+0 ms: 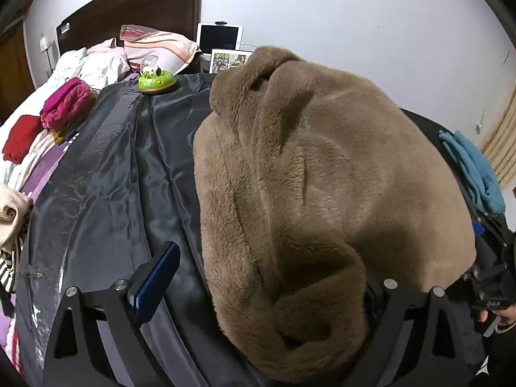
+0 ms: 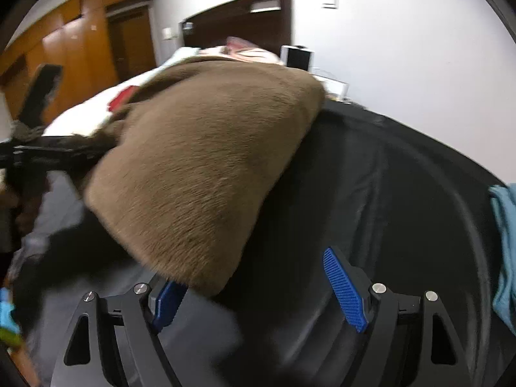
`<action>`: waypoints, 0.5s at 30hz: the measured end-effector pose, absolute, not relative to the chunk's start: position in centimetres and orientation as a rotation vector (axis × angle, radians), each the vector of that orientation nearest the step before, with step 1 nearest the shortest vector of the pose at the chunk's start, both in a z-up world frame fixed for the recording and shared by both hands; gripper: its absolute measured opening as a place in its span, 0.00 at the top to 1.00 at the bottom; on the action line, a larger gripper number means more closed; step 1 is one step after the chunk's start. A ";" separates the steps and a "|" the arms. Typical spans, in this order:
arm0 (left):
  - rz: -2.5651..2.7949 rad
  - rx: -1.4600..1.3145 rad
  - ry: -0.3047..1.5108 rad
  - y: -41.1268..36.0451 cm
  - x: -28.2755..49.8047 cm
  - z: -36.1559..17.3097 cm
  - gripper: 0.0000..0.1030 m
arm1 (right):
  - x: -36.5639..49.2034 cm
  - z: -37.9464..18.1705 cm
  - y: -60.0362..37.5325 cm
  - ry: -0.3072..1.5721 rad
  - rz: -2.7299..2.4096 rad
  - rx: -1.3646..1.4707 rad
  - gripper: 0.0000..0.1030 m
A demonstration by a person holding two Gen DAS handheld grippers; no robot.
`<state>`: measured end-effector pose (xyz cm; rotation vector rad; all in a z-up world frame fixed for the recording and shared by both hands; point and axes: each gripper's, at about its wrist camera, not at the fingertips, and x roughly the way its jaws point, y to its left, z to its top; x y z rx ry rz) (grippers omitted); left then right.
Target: Fold clothes
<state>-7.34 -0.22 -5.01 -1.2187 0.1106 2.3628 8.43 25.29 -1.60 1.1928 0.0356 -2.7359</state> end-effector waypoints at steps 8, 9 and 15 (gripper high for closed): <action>2.318 -1.058 -0.138 -0.1 -8.9 2.2 0.07 | 10.6 3.9 23.2 0.066 -2.679 0.838 0.19; 2.314 -1.064 -0.136 0.7 -9.8 2.7 0.07 | 10.2 4.2 22.7 0.074 -2.667 0.816 0.19; 2.264 -1.219 -0.143 4.8 -15.7 1.7 0.07 | 6.9 2.4 20.6 0.079 -2.576 0.844 0.19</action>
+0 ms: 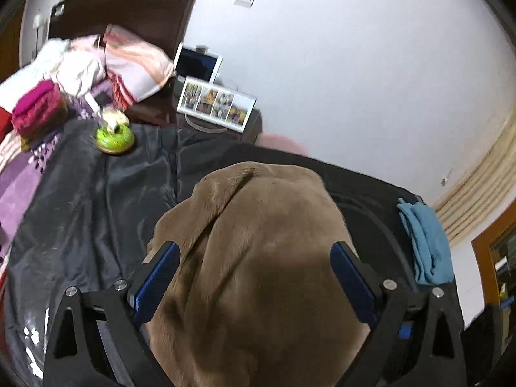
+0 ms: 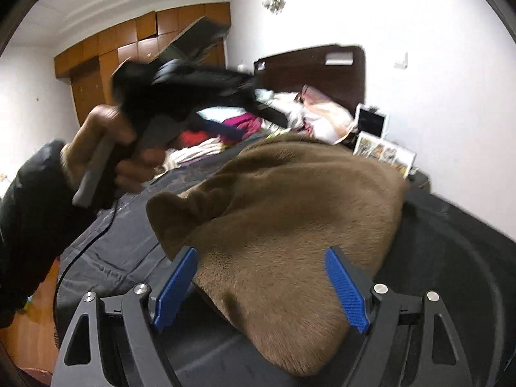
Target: Fold clothes
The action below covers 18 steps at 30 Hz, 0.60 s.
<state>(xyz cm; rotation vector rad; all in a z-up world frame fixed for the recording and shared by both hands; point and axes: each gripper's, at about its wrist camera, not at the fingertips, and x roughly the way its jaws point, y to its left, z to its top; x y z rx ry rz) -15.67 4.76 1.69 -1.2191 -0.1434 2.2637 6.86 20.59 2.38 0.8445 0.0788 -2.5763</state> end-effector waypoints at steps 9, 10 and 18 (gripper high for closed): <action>2.284 -1.461 -0.184 5.6 -20.8 -4.0 0.07 | 4.6 0.0 21.2 0.064 -2.532 0.875 0.19; 2.273 -1.477 -0.201 5.5 -21.0 -4.6 0.07 | 4.7 -0.2 21.2 0.057 -2.532 0.876 0.19; 2.280 -1.516 -0.205 5.2 -21.9 -7.2 0.07 | 4.8 -0.5 20.9 0.073 -2.543 0.885 0.18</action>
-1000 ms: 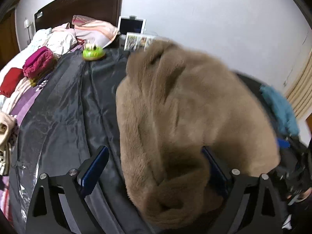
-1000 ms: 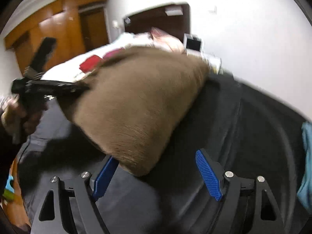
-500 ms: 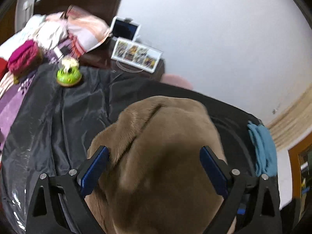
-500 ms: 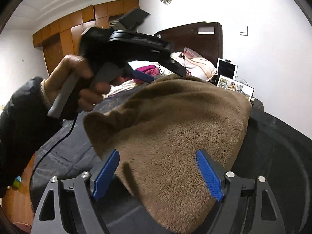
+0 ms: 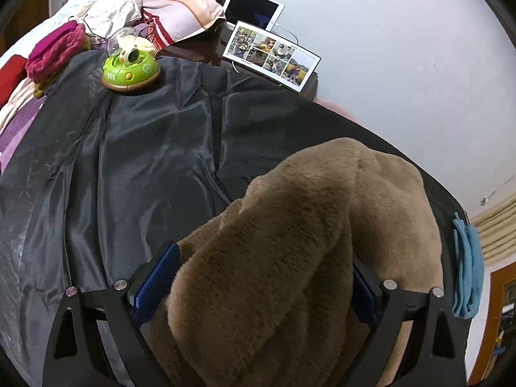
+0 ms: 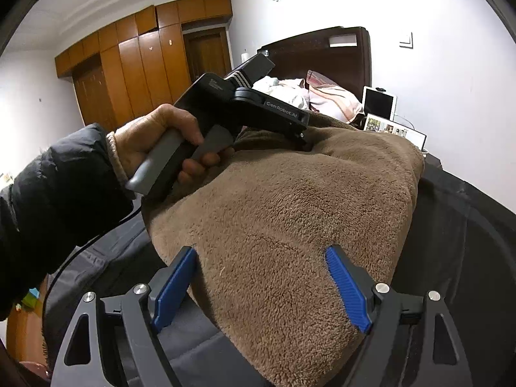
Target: Fold clothes
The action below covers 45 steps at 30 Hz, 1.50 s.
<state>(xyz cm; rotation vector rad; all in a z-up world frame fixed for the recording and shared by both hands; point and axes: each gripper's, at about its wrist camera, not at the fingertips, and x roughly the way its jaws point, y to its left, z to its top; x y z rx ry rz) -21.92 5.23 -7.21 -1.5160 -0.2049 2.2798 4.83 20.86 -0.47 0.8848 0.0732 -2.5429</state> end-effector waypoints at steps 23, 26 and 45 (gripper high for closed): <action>2.173 -1.497 -0.255 -0.4 -15.2 -4.1 0.06 | 2.0 2.5 31.7 -0.537 -2.667 0.926 0.11; 2.143 -1.503 -0.282 -0.6 -15.4 -4.9 0.06 | 1.0 1.4 32.3 -0.566 -2.646 0.989 0.11; 1.968 -1.493 -0.381 -1.6 -17.1 -8.2 0.00 | -4.3 -3.6 33.0 -0.849 -2.373 1.104 0.09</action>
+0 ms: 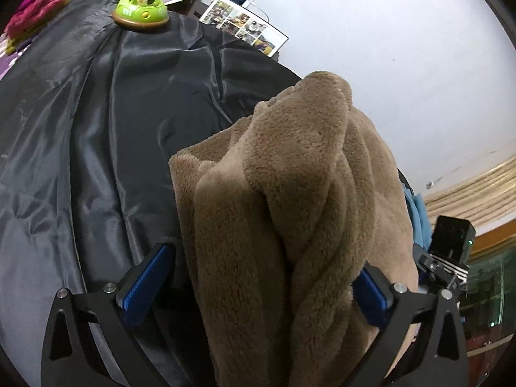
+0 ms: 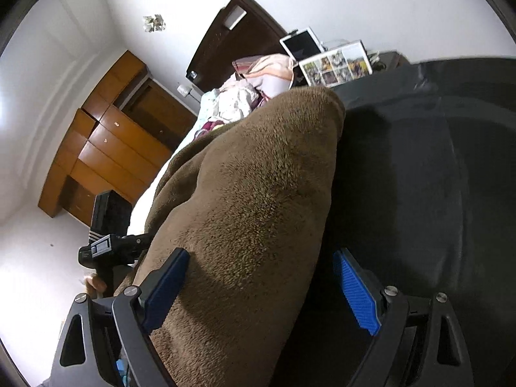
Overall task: Fold clothes
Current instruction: 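Lift the folded sweatshirt bundle with the left gripper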
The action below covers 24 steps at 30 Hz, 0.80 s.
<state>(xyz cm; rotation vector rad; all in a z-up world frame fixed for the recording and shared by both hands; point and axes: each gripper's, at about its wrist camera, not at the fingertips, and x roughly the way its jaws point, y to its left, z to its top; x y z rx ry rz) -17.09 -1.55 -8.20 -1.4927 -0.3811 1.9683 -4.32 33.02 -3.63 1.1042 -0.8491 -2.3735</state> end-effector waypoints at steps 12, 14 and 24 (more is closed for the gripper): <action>1.830 -1.440 -0.426 -0.2 -18.0 -8.7 0.00 | -6.2 -5.4 32.1 -0.907 -2.222 1.137 0.08; 1.825 -1.442 -0.421 0.1 -18.1 -8.7 0.00 | -6.5 -5.5 31.8 -0.899 -2.217 1.142 0.08; 1.870 -1.458 -0.379 1.2 -17.5 -7.8 0.22 | -5.9 -5.8 30.4 -0.809 -2.273 1.129 0.27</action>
